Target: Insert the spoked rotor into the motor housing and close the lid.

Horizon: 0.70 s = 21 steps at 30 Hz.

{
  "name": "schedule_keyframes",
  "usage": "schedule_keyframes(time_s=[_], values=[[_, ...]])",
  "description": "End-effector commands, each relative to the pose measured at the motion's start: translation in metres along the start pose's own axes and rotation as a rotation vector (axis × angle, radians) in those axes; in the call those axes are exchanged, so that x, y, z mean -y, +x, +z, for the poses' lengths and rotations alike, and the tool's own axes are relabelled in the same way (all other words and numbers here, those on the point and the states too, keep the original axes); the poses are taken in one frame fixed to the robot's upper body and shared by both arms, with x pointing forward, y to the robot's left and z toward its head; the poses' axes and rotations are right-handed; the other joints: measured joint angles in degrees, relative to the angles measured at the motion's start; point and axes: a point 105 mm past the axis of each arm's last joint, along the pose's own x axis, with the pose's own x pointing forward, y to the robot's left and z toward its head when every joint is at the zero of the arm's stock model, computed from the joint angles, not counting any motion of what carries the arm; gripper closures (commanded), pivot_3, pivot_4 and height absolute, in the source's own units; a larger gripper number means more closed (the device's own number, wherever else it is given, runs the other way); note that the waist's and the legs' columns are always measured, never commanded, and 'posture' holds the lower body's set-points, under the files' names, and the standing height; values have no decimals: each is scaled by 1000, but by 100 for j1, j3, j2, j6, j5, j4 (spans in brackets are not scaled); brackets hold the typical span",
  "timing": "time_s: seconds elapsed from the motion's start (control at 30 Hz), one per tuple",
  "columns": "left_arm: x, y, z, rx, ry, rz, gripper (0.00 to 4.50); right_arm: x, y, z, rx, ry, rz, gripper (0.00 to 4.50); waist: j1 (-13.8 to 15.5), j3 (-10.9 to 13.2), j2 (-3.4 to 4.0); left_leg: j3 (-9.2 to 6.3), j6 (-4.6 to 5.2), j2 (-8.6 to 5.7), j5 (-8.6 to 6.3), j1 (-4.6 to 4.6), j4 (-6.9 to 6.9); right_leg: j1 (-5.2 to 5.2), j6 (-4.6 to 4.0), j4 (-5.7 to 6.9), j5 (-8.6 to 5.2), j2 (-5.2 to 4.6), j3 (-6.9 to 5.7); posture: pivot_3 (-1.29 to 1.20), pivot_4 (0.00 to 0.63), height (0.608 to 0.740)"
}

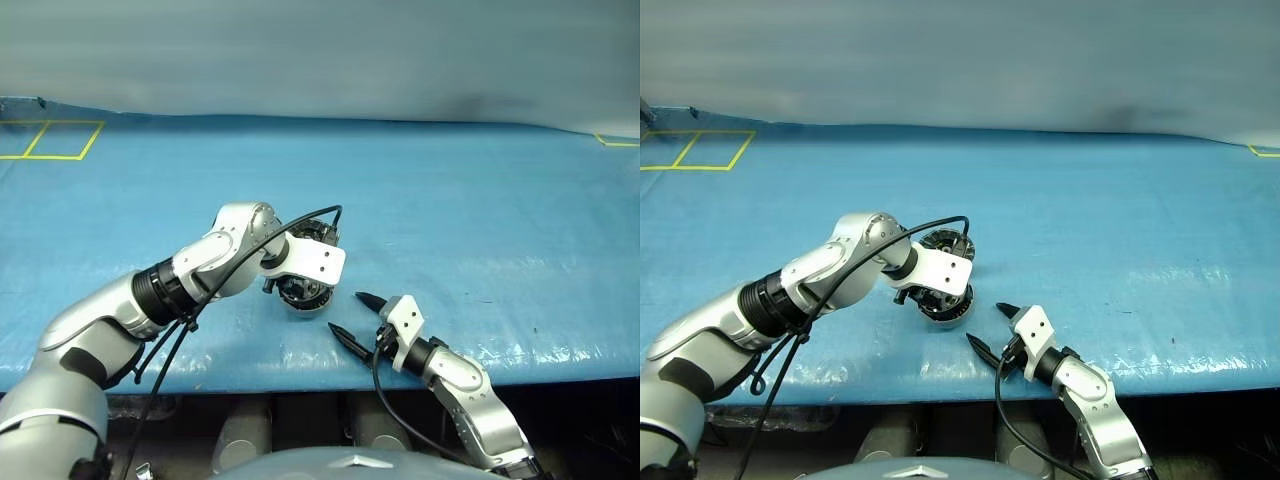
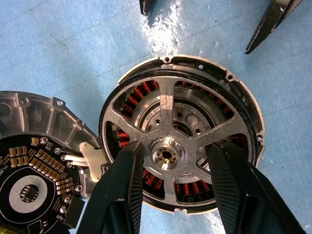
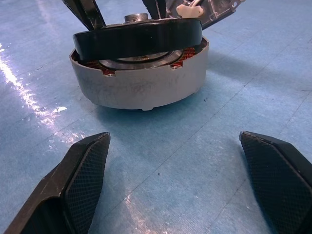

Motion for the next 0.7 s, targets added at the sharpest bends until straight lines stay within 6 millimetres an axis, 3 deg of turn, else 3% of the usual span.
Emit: schedule_keyframes(time_s=[0.03, 0.23, 0.53, 0.7], values=[[-6, -7, 2, 2, 26, 25, 2815, 1, 0, 5, 14, -11, 2, 0, 0, 0, 0, 0, 0, 0, 0, 0, 0, 0, 0, 0, 0, 0, 0, 0, 150, 740], [-2, -6, 0, -3, 41, 1, 2815, 1, -1, 4, 9, -12, 3, 0, 0, 1, 1, 0, 0, 0, 0, -2, 0, -2, 0, 0, 0, 0, 0, 0, 150, 740], [-3, -7, -1, -5, 44, 5, 40, 0, -1, 3, 0, -12, 5, 0, 0, 1, 1, 0, 0, 0, 0, -2, 0, -2, 0, 0, 0, 0, 0, 0, 150, 740], [-8, -13, 2, 17, 36, 42, 40, 0, -1, 3, -2, -12, 8, 0, 2, 1, 1, 0, 0, 0, 0, -2, -1, -2, 0, 0, 0, 0, 0, 0, 150, 740]])
